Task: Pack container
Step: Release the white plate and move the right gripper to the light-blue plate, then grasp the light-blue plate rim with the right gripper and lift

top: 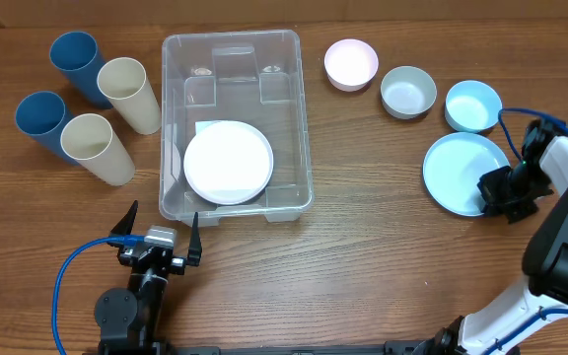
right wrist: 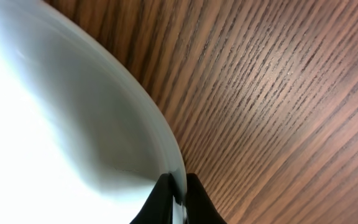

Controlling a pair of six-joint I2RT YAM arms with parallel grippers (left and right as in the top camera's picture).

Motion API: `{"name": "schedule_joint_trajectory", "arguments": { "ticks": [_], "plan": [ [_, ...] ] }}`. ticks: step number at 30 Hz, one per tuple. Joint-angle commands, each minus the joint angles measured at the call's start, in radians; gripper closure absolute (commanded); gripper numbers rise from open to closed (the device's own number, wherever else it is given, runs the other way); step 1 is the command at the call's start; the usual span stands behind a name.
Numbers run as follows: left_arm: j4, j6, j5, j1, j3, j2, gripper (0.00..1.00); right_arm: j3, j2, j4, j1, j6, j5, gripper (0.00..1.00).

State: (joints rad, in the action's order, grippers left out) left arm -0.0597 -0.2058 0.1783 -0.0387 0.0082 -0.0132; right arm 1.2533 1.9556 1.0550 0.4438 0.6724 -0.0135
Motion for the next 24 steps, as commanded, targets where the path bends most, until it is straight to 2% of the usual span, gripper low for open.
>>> {"name": "schedule_joint_trajectory", "arguments": {
  "ticks": [1,6,10,17,24],
  "plan": [
    [0.000,0.000,-0.002,0.006,-0.003,0.009,0.00,-0.066,0.083,-0.021,-0.037,-0.026,-0.008,0.96],
    [0.000,0.000,-0.002,0.006,-0.003,0.009,0.00,-0.060,0.041,-0.041,-0.251,-0.099,-0.008,0.96],
    [0.000,0.000,-0.002,0.006,-0.003,0.009,0.00,-0.036,-0.029,-0.045,-0.418,-0.103,-0.022,0.96],
    [0.000,0.000,-0.002,0.006,-0.003,0.009,0.00,-0.019,-0.140,-0.042,-0.460,-0.105,-0.011,0.96],
    [0.000,0.000,-0.002,0.006,-0.003,0.009,0.00,0.216,-0.323,0.090,-0.460,-0.174,-0.016,0.96]
  ]
}}
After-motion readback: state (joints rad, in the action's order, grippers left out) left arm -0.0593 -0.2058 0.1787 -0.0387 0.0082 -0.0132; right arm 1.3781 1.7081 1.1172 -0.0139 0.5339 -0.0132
